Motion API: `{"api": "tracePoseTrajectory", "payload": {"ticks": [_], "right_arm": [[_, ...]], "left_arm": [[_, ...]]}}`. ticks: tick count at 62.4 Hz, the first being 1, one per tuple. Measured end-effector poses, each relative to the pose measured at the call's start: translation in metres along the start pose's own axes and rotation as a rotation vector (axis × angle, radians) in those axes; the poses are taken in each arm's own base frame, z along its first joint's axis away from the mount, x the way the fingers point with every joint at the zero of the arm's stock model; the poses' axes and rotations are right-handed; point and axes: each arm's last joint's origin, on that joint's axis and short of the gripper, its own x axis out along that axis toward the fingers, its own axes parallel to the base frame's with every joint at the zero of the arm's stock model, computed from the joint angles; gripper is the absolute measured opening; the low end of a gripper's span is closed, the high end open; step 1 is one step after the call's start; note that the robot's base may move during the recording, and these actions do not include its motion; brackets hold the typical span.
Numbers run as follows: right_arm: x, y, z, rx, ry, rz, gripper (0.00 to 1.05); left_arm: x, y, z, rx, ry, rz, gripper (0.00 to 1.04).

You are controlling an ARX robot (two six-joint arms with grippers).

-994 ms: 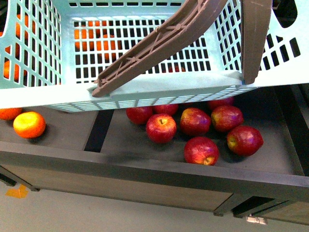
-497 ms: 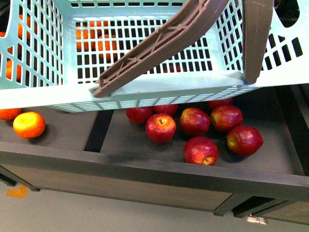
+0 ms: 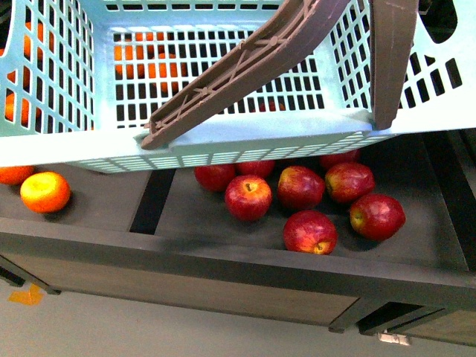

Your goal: Pick mango and avocado into basket

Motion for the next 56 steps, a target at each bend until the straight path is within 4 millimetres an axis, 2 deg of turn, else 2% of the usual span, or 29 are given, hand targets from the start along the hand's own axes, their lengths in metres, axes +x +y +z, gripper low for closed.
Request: {"api": "tracePoseTrajectory", "payload": {"ticks": [12, 22, 39, 56], "right_arm": [[-0.036, 0.074, 0.030, -0.075, -0.138, 0.093, 0.54], [-0.049, 0.121, 0.043, -0.068, -0.213, 0.144, 0.54], [-0.034, 0.182, 0.032, -0.020, -0.178, 0.208, 0.54], [-0.011, 0.221, 0.026, -0.006, -0.137, 0.216, 0.54]], "left_arm": [[0.000, 0.000, 0.000, 0.000, 0.001, -0.002, 0.17], [0.000, 0.000, 0.000, 0.000, 0.000, 0.000, 0.17], [0.000, 0.000, 0.000, 0.000, 0.000, 0.000, 0.17], [0.000, 0.000, 0.000, 0.000, 0.001, -0.002, 0.17]]}}
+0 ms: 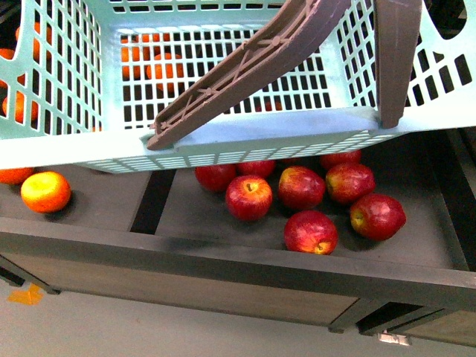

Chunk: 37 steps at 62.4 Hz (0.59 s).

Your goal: Pick mango and avocado into basket

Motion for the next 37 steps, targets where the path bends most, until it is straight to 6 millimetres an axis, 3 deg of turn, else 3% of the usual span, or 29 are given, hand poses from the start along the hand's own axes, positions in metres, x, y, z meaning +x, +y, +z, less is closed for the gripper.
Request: {"api": "tracePoseTrajectory", "payload": {"ticks": [16, 28, 37], "right_arm": [[0.009, 0.026, -0.007, 0.002, 0.028, 0.009, 0.54], [0.011, 0.027, -0.013, -0.005, 0.045, -0.045, 0.96], [-0.008, 0.003, 0.000, 0.090, -0.047, -0.161, 0.96]], "left_arm": [[0.000, 0.000, 0.000, 0.000, -0.001, 0.002, 0.17], [0.000, 0.000, 0.000, 0.006, 0.003, -0.003, 0.16], [0.000, 0.001, 0.000, 0.006, -0.006, 0.012, 0.16]]}}
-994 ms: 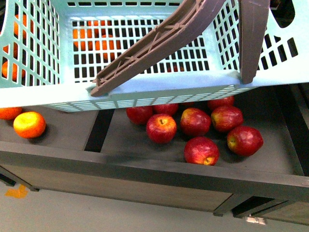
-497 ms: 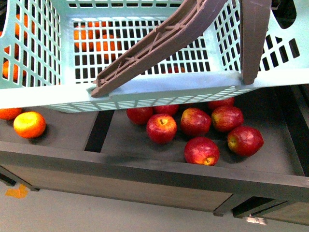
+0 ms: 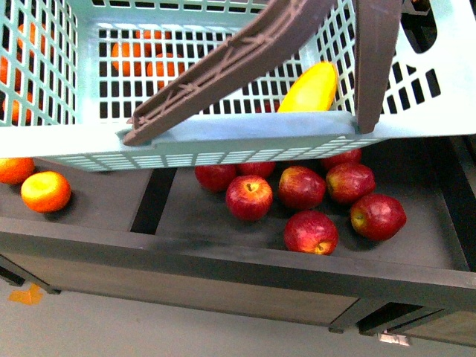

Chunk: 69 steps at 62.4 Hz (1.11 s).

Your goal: Pick mango and avocado into basket

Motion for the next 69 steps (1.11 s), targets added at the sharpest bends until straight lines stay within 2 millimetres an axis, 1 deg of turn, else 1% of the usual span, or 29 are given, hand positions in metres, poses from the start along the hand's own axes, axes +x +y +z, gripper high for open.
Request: {"api": "tracePoseTrajectory", "payload": {"ticks": [4, 6, 9, 13, 15, 20, 22, 31, 33, 36, 38, 45, 48, 54, 69], "right_arm": [[-0.007, -0.013, 0.010, 0.057, -0.055, -0.055, 0.96], [-0.009, -0.017, 0.012, 0.032, -0.127, -0.080, 0.92], [-0.015, -0.022, 0.008, -0.053, -0.248, -0.078, 0.84], [-0.027, -0.035, -0.009, -0.215, -0.346, -0.074, 0.69], [-0.033, -0.040, -0.017, -0.271, -0.357, -0.081, 0.62], [-0.046, -0.051, -0.031, -0.331, -0.360, -0.091, 0.46], [-0.048, -0.053, -0.034, -0.337, -0.358, -0.093, 0.42], [-0.063, -0.065, -0.053, -0.365, -0.347, -0.102, 0.18], [-0.065, -0.067, -0.055, -0.366, -0.346, -0.104, 0.15], [-0.070, -0.071, -0.061, -0.369, -0.346, -0.105, 0.06], [-0.072, -0.072, -0.063, -0.374, -0.347, -0.105, 0.02], [-0.081, -0.077, -0.072, -0.379, -0.350, -0.102, 0.02], [-0.085, -0.082, -0.075, -0.383, -0.344, -0.080, 0.02], [-0.093, -0.090, -0.080, -0.378, -0.349, -0.108, 0.02], [-0.106, -0.093, -0.094, -0.379, -0.346, -0.107, 0.02]], "left_arm": [[0.000, 0.001, 0.001, -0.005, 0.000, -0.001, 0.16], [0.000, 0.001, 0.001, -0.006, 0.001, -0.002, 0.16], [0.000, 0.001, 0.001, -0.006, 0.002, -0.003, 0.16], [0.000, -0.001, -0.001, -0.002, 0.007, -0.008, 0.16], [0.000, -0.001, -0.001, -0.003, 0.010, -0.012, 0.16], [0.000, -0.001, -0.001, -0.004, 0.011, -0.013, 0.16], [0.000, -0.001, -0.001, -0.003, 0.011, -0.013, 0.16], [0.000, -0.001, -0.001, -0.002, 0.008, -0.009, 0.16], [0.000, -0.001, -0.001, -0.003, 0.007, -0.009, 0.16], [0.000, -0.001, -0.001, -0.003, 0.007, -0.008, 0.16], [0.000, -0.001, -0.001, -0.003, 0.006, -0.008, 0.16], [0.000, -0.001, 0.000, -0.003, 0.005, -0.006, 0.16], [0.000, -0.001, 0.000, -0.003, 0.005, -0.006, 0.16], [0.000, -0.001, -0.001, -0.003, 0.007, -0.008, 0.16], [0.000, -0.001, -0.001, -0.004, 0.007, -0.009, 0.16]]}}
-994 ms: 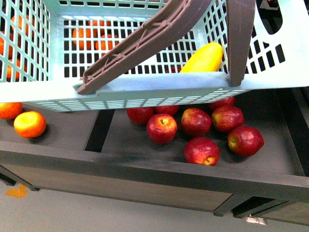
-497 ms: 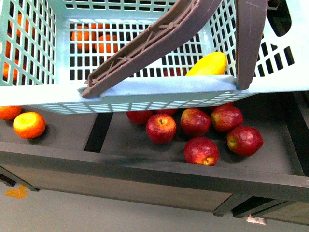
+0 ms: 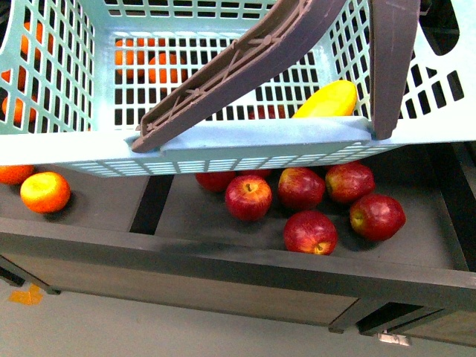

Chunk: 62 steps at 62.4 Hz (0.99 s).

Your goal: Pick mango and avocado into basket

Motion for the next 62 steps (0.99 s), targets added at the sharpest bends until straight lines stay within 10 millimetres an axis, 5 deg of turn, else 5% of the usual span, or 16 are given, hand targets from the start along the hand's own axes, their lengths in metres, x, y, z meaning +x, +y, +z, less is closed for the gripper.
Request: {"api": "tracePoseTrajectory", "payload": {"ticks": [34, 62], "right_arm": [[-0.0027, -0.0004, 0.0000, -0.001, -0.010, -0.005, 0.95], [-0.0032, -0.0006, -0.0009, -0.002, -0.007, -0.004, 0.96]], "left_arm": [[0.0003, -0.0010, -0.0007, 0.003, 0.001, -0.001, 0.16], [0.0007, -0.0020, -0.0017, 0.001, 0.004, -0.002, 0.16]]}}
